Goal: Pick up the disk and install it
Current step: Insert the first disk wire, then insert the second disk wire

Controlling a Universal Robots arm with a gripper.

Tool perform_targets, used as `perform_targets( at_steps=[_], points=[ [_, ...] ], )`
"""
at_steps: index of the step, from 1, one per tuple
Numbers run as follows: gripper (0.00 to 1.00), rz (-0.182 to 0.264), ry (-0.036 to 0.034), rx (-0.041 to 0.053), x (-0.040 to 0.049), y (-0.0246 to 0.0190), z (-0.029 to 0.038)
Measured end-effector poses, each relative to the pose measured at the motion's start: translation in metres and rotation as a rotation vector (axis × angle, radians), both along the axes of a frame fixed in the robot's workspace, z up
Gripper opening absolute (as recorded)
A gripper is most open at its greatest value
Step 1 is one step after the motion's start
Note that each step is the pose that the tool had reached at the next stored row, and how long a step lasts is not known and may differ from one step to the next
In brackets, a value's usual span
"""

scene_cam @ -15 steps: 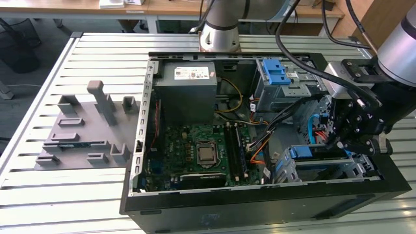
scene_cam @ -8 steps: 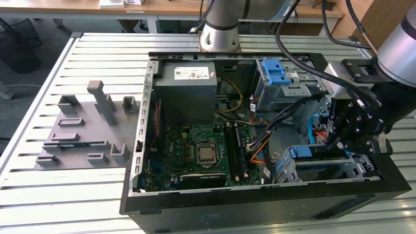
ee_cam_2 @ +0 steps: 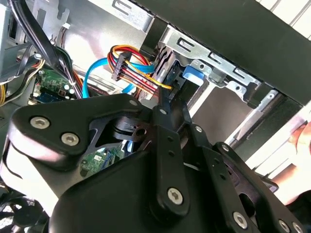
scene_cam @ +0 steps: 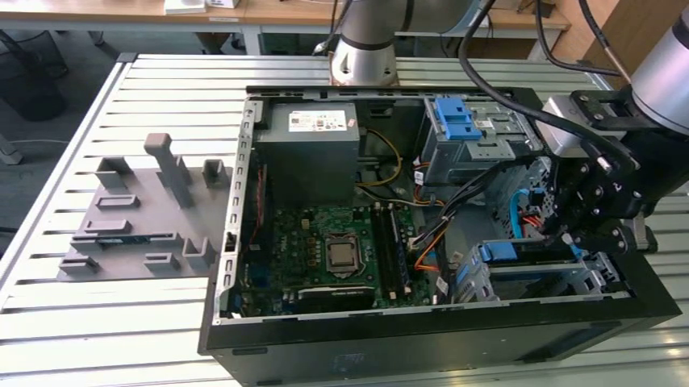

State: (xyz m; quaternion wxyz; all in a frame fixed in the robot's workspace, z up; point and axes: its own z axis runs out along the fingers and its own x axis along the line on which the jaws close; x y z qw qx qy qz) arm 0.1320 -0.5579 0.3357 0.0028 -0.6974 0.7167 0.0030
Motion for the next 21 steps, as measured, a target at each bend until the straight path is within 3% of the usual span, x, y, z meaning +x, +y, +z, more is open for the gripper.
perform_targets(
  at_steps=[4,7,9,21],
  points=[
    [0.24,0.000,0.0004,-0.0002,0.0000,0.0000,0.0060],
    [0.22,0.000,0.0014,0.0002,0.0003,0.0001,0.0063],
    [0.11,0.000,0.0016,0.0000,0.0003,0.0001,0.0064],
    [0.11,0.000,0.0024,-0.0001,-0.0010,0.0001,0.0065]
  ],
)
